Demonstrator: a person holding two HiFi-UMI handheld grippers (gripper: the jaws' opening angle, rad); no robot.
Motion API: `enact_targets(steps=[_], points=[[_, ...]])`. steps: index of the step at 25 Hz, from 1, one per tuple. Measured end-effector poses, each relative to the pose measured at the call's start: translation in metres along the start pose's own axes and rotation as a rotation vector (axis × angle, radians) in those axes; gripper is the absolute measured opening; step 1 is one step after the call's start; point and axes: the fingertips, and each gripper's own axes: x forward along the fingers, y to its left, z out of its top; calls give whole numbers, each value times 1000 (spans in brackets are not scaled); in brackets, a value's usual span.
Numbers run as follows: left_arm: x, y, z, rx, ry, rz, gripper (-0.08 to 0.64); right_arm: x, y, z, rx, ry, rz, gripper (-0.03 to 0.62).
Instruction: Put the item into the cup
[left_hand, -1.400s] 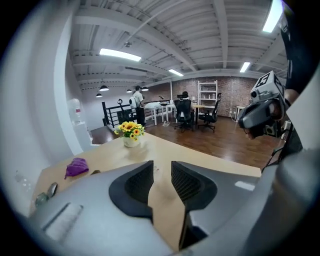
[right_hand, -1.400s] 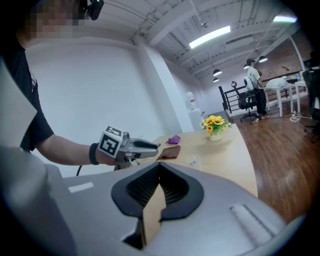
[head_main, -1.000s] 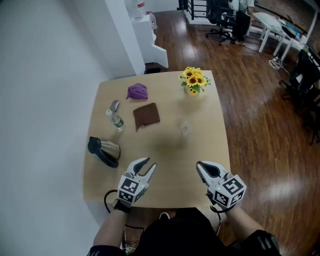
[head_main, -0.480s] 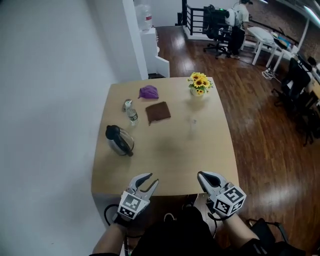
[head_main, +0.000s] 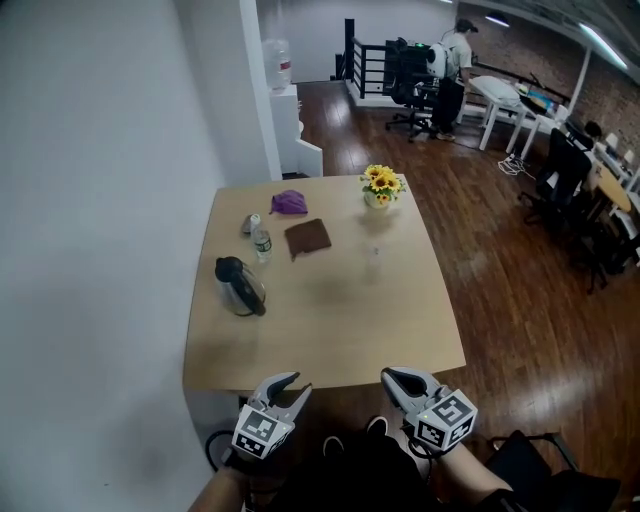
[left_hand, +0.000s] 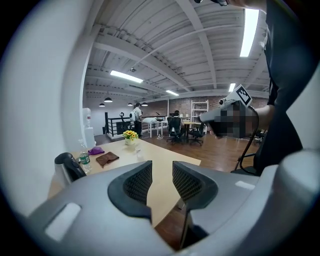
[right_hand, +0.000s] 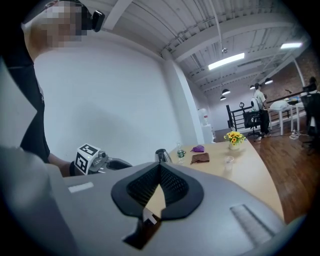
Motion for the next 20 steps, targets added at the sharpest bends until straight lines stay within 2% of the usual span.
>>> enact_targets(steps=[11,20], points=[[-19,-56,19,-22,-47,18,123,-50,27,-13,-65,38,47,8],[-27,-92,28,6,-60,29,121,-80,33,-16,-83,30,69,8]])
